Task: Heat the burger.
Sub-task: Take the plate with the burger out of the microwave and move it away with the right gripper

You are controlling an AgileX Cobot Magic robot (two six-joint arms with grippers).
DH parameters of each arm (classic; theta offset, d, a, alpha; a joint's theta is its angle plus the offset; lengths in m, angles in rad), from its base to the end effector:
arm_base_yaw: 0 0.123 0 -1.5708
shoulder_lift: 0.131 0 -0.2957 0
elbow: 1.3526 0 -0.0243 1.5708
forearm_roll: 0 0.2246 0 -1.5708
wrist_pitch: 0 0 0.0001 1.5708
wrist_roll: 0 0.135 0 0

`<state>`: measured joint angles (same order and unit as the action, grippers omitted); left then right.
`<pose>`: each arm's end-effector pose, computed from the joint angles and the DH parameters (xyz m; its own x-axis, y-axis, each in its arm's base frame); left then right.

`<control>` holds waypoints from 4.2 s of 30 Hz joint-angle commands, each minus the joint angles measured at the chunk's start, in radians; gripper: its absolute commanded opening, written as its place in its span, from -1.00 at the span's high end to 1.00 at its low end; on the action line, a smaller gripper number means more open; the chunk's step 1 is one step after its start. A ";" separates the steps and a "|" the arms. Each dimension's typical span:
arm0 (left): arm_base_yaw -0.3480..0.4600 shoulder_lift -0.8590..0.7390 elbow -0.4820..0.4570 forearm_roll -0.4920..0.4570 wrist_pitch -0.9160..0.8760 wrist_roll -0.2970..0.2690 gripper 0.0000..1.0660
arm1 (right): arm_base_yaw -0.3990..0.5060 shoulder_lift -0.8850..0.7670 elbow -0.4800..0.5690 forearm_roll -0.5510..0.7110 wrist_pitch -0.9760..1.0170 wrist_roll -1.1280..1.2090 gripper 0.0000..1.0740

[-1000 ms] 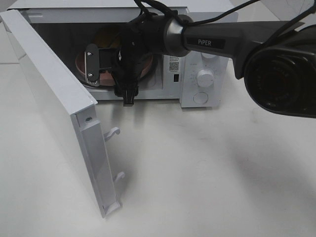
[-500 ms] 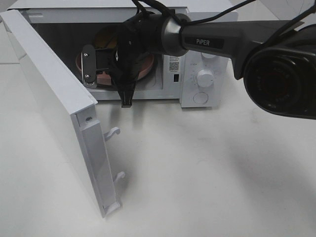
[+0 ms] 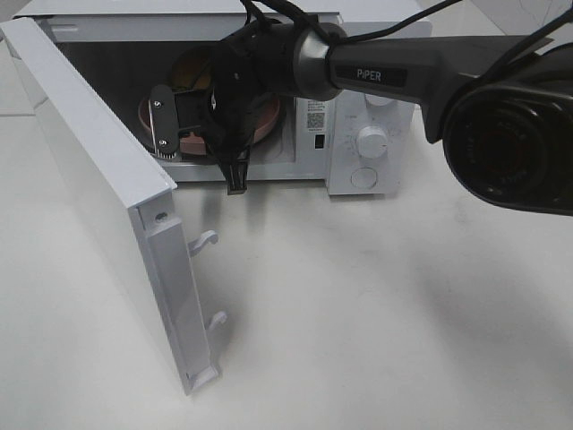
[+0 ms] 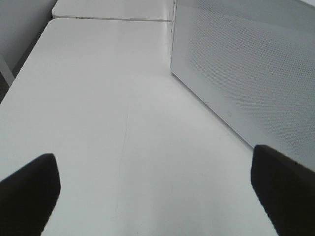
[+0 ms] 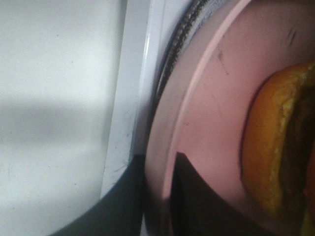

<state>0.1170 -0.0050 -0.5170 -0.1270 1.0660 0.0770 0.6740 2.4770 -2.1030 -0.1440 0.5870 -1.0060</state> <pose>-0.0007 -0.0152 0.2498 -0.4352 -0.0358 -0.8996 -0.0104 0.9993 -0.0348 0.4471 0.3434 0.1303 0.2688 -0.9371 -0.2229 -0.7890 -0.0815 -0.6089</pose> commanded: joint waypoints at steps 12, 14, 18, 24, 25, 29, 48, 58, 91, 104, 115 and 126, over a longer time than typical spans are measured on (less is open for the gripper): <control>0.003 -0.019 0.001 -0.005 0.003 -0.005 -0.83 | 0.001 -0.147 0.202 -0.085 -0.117 -0.008 1.00; 0.003 -0.019 0.001 -0.005 0.003 -0.005 -0.83 | 0.001 -0.177 0.251 -0.085 -0.160 -0.030 1.00; 0.003 -0.019 0.001 -0.005 0.003 -0.005 -0.83 | 0.000 -0.218 0.328 -0.084 -0.235 -0.087 1.00; 0.003 -0.019 0.001 -0.005 0.003 -0.005 -0.83 | -0.016 -0.311 0.487 -0.041 -0.369 -0.214 1.00; 0.003 -0.019 0.001 -0.005 0.003 -0.005 -0.83 | -0.023 -0.334 0.518 -0.014 -0.371 -0.262 1.00; 0.003 -0.019 0.001 -0.005 0.003 -0.005 -0.83 | -0.034 -0.367 0.563 0.048 -0.375 -0.362 1.00; 0.003 -0.019 0.001 -0.005 0.003 -0.005 -0.83 | -0.043 -0.609 0.842 0.302 -0.379 -0.704 1.00; 0.003 -0.019 0.001 -0.005 0.003 -0.005 -0.83 | -0.043 -0.740 1.010 0.315 -0.389 -0.733 1.00; 0.003 -0.019 0.001 -0.005 0.003 -0.005 -0.83 | -0.043 -1.390 1.576 0.244 -0.336 -0.601 1.00; 0.003 -0.019 0.001 -0.005 0.003 -0.005 -0.83 | -0.043 -1.647 1.622 -0.037 -0.124 -0.255 1.00; 0.003 -0.019 0.001 -0.005 0.003 -0.005 -0.83 | -0.043 -1.761 1.622 -0.227 0.046 0.038 1.00; 0.003 -0.019 0.001 -0.005 0.003 -0.005 -0.83 | -0.043 -1.761 1.622 -0.466 0.212 0.518 1.00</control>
<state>0.1170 -0.0050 -0.5170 -0.1270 1.0660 0.0770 0.6340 0.7290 -0.4730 -0.5070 0.8040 -0.5790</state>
